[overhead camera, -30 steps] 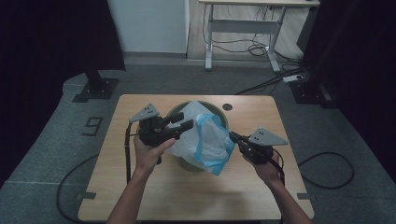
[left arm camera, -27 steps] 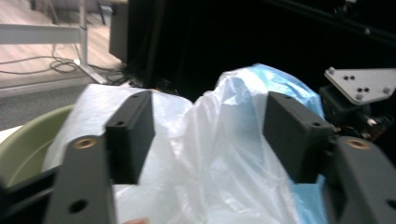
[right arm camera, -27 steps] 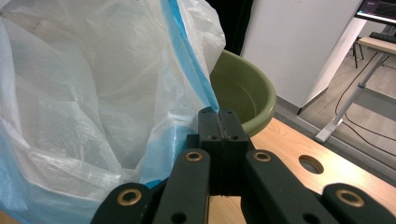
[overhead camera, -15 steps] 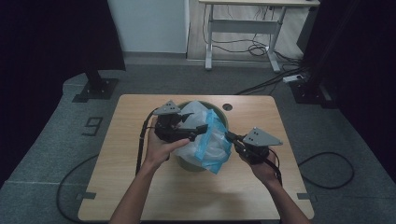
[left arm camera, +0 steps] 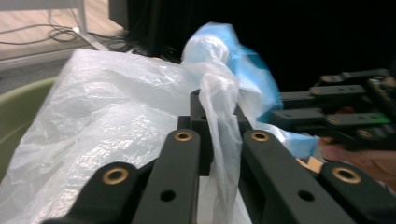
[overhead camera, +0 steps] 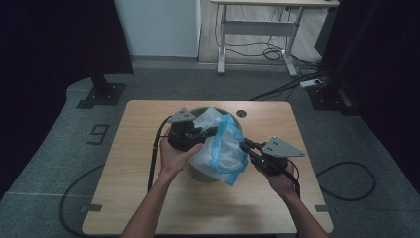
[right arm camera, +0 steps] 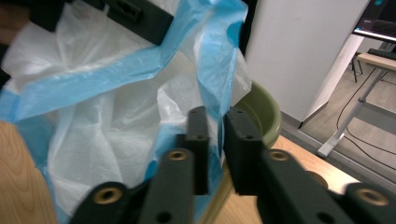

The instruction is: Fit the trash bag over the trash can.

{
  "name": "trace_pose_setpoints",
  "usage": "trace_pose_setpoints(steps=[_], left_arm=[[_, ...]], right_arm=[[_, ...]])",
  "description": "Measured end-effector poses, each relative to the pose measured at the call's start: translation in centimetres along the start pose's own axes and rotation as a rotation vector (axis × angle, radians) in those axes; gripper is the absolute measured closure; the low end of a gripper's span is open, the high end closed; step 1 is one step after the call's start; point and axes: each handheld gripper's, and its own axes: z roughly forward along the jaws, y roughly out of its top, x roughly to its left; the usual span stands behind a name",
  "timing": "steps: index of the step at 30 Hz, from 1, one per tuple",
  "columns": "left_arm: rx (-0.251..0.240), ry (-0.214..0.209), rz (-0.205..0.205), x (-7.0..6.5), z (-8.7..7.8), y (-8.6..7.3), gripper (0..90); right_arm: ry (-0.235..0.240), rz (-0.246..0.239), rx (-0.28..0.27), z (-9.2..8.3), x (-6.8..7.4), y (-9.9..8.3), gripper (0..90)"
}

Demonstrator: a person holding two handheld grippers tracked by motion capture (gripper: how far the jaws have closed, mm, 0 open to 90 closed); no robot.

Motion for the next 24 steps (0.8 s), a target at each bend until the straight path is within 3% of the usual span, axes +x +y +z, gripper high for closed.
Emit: trace_pose_setpoints(steps=[4, 6, 9, 15, 18, 21, 24], left_arm=[[-0.012, 0.036, -0.001, 0.0, 0.1, -0.1, 89.0], [-0.015, 0.044, -0.015, 0.2, 0.2, -0.1, 89.1], [-0.02, 0.046, -0.026, 0.4, 0.3, -0.2, 89.1], [-0.037, 0.042, -0.031, 0.4, 0.5, -0.2, 89.3], [-0.047, 0.043, -0.035, 0.6, 0.4, -0.1, 89.3], [-0.062, 0.042, -0.053, 1.2, 0.4, 0.1, 89.4], [-0.077, 0.06, -0.067, 1.9, 0.3, 0.3, 89.4]], right_arm=[[-0.012, 0.034, -0.044, -1.4, 0.1, 0.0, 65.9], [-0.021, 0.042, -0.069, -2.1, 0.2, 0.2, 63.5], [0.002, 0.052, -0.09, -2.8, 0.3, 0.6, 62.1], [0.035, 0.043, -0.011, -1.7, 0.8, 0.2, 58.1], [0.048, 0.061, 0.017, -0.8, 0.5, -0.5, 66.3], [0.053, 0.028, 0.045, -0.5, 0.6, -0.7, 87.6], [0.043, 0.012, 0.063, -0.2, 0.7, -0.6, 88.4]])
